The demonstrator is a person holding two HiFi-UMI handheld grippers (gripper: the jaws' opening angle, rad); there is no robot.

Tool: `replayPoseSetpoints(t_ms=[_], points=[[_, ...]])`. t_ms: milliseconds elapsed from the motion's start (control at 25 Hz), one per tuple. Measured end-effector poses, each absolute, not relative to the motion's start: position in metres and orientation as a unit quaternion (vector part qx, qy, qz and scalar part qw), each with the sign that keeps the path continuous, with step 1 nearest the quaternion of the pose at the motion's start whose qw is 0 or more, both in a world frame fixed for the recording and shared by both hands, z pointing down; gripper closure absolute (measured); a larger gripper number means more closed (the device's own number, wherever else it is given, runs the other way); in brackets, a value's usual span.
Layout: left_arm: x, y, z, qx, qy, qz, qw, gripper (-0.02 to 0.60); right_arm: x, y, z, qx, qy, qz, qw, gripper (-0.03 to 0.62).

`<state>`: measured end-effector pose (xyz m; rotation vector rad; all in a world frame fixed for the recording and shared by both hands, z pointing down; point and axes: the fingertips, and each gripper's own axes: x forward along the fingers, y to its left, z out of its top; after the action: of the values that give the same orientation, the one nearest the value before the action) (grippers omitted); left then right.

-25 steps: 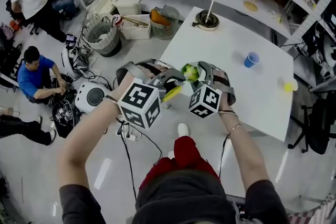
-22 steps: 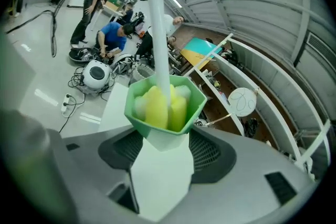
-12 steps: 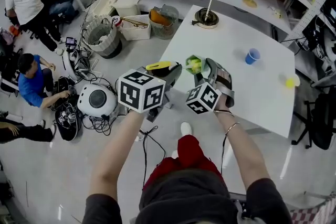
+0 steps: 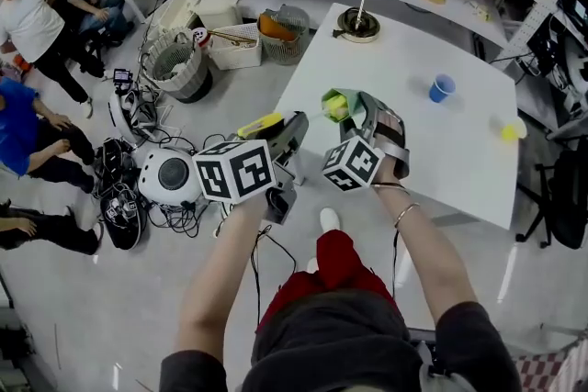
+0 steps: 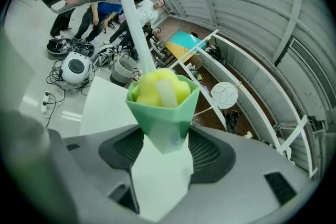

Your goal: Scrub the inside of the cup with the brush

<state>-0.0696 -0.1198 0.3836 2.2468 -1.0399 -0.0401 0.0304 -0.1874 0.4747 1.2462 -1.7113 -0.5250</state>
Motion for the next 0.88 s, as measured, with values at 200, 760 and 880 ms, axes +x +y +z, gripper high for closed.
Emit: replayPoseSetpoints(t_ms=[200,760,880], points=[[-0.077,-0.114,0.383,0.849,-0.4,-0.034,0.344,0.537,0.027,-0.188,0.477,0.509,-0.697,-0.212,0.459,0.315],[-0.104,-0.11,0.374,0.832,-0.405,-0.086,0.37,0.537,0.032,-0.203,0.484,0.529,-0.712,-0.157,0.434,0.316],[-0.111,-0.111,0.368,0.829,-0.407,-0.097,0.37,0.537,0.037,-0.209,0.483,0.541,-0.713,-0.137,0.424,0.316]])
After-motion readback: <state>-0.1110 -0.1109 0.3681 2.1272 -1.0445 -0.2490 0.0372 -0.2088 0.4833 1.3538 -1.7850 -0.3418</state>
